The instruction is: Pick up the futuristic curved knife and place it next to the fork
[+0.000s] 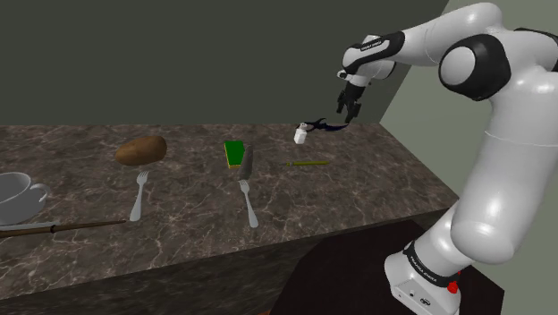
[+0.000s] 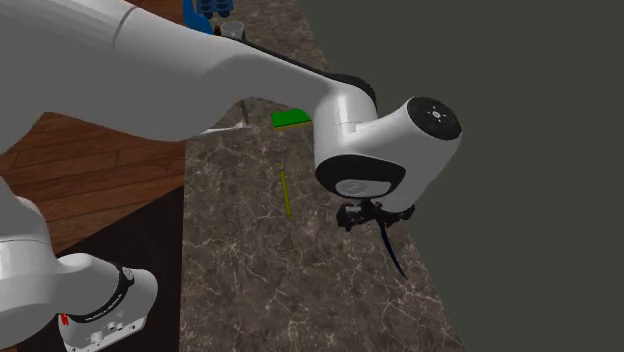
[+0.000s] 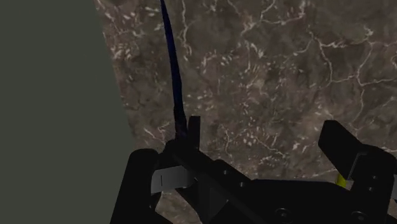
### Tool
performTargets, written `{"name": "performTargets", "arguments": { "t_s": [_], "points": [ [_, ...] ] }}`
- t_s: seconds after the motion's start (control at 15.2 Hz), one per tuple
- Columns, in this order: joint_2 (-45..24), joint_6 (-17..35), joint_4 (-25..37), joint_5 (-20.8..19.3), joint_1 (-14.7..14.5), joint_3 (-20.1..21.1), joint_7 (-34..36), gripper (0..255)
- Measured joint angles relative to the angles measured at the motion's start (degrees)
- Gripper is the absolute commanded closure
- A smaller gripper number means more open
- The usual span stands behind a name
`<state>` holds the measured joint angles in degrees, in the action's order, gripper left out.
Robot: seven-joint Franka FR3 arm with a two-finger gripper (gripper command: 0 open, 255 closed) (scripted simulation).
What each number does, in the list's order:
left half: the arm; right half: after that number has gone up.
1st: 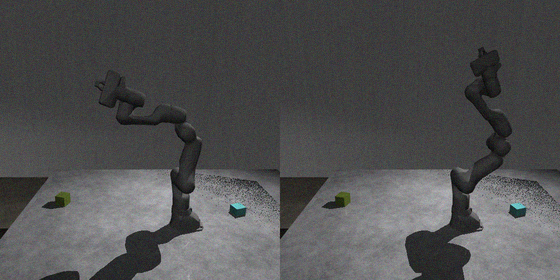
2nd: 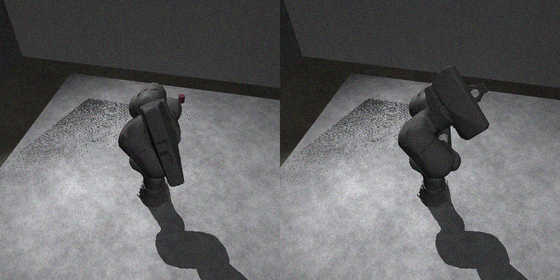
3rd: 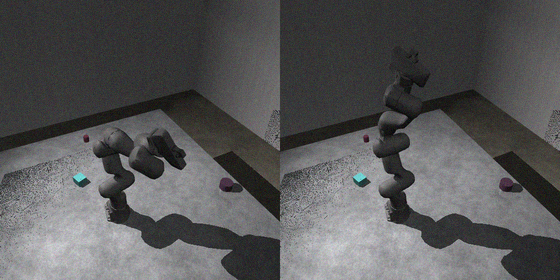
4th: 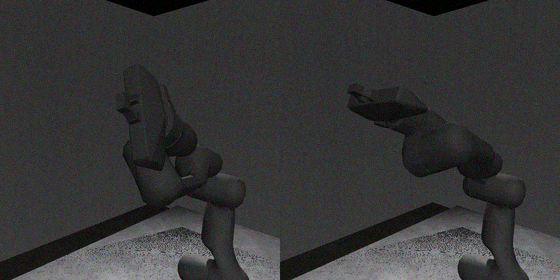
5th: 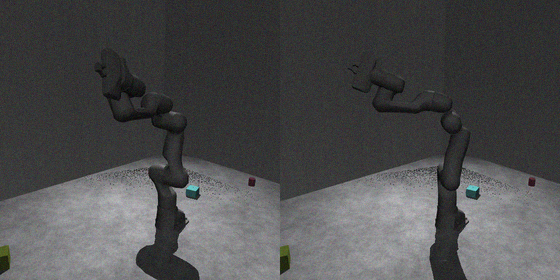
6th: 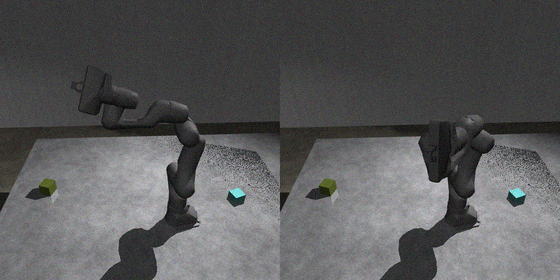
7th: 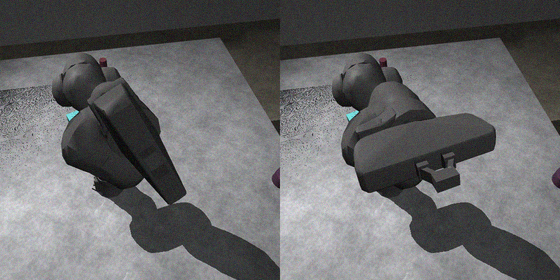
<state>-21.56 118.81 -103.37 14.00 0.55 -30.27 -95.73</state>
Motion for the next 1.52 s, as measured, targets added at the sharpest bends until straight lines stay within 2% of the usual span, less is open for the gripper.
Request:
{"name": "performTargets", "arguments": {
  "t_s": [0.2,0.46,0.99,1.32,1.39,1.52],
  "points": [
    [-8.04,-2.02,8.74,3.34,3.45,2.47,-5.36,0],
    [-16.87,-4.47,19.06,5.72,7.09,5.37,-9.95,0],
    [-19.79,-1.01,18.31,6.93,7.38,6.5,-11.04,0],
    [-20.0,-0.86,18.39,7.0,7.44,6.55,-11.08,0],
    [-20.0,-0.86,18.39,7.0,7.44,6.55,-11.08,255],
    [-20.0,-0.86,18.39,7.0,7.44,6.55,-11.08,255]
  ]
}}
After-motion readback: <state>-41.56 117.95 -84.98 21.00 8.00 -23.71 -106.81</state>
